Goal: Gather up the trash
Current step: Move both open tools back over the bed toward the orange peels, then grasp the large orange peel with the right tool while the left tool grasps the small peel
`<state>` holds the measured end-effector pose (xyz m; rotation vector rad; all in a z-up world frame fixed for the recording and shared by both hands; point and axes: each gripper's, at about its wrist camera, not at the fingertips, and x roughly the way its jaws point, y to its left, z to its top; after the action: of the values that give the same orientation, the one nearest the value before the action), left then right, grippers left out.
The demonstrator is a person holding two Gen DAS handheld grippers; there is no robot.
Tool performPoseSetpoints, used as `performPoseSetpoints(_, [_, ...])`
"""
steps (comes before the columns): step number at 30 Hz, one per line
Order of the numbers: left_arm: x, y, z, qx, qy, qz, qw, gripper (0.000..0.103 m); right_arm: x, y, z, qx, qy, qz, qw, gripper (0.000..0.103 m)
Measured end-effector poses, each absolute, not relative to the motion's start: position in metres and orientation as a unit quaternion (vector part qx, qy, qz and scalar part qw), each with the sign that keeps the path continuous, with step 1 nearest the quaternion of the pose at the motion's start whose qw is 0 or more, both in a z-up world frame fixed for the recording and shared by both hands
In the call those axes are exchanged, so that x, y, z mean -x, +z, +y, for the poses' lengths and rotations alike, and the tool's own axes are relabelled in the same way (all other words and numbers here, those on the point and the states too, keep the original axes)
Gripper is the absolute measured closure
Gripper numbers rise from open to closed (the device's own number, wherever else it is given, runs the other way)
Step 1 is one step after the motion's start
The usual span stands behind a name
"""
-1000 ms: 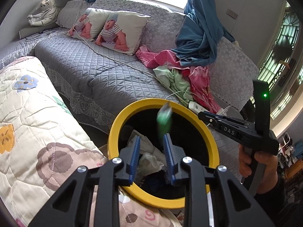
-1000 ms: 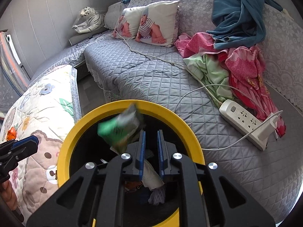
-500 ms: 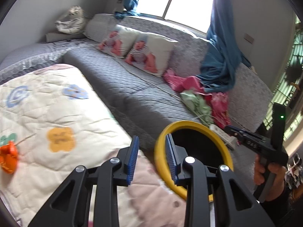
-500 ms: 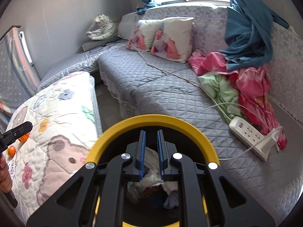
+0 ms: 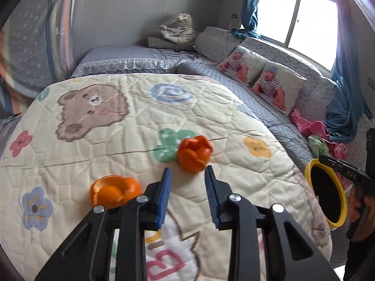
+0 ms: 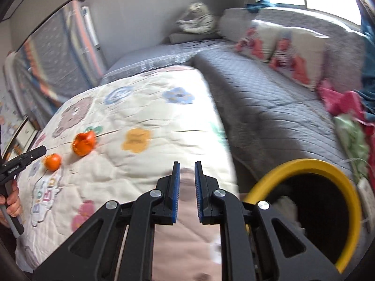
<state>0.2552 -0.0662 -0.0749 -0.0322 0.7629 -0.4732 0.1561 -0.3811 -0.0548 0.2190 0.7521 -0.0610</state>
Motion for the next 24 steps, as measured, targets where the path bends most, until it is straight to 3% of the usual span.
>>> performPoseSetpoints(1, [-0.255, -0.079, -0.053, 0.018, -0.221, 0.371, 0.902, 0.072, -0.167, -0.057, -0.367, -0.105, -0.010, 0.372, 0.922, 0.087])
performPoseSetpoints(3, [-0.254, -0.085, -0.032, 0.026, -0.201, 0.371, 0.907, 0.062, -0.188, -0.063, -0.338, -0.105, 0.029, 0.380, 0.919, 0.067])
performPoseSetpoints(7, [-0.251, -0.093, -0.005, 0.049, -0.190, 0.367, 0.909, 0.049, -0.221, -0.070, -0.288, -0.101, 0.091, 0.388, 0.912, 0.059])
performPoseSetpoints(9, [-0.249, -0.097, 0.000, 0.057, -0.183, 0.359, 0.913, 0.041, -0.233, -0.071, -0.267, -0.100, 0.118, 0.385, 0.910, 0.046])
performPoseSetpoints(10, [-0.248, -0.099, 0.001, 0.059, -0.182, 0.356, 0.915, 0.038, -0.239, -0.072, -0.255, -0.095, 0.128, 0.384, 0.910, 0.044])
performPoseSetpoints(12, [-0.247, -0.102, 0.000, 0.063, -0.184, 0.352, 0.916, 0.031, -0.248, -0.070, -0.239, -0.086, 0.141, 0.377, 0.911, 0.028])
performPoseSetpoints(14, [-0.247, -0.106, -0.001, 0.073, -0.188, 0.352, 0.914, 0.024, -0.257, -0.070, -0.229, -0.089, 0.149, 0.373, 0.911, 0.022])
performPoseSetpoints(17, [-0.252, -0.111, -0.003, 0.078, -0.193, 0.364, 0.908, 0.021, -0.273, -0.072, -0.218, -0.084, 0.149, 0.377, 0.910, 0.014])
performPoseSetpoints(24, [-0.263, -0.113, -0.003, 0.079, -0.192, 0.364, 0.908, 0.019, -0.299, -0.085, -0.203, -0.062, 0.123, 0.397, 0.907, 0.014])
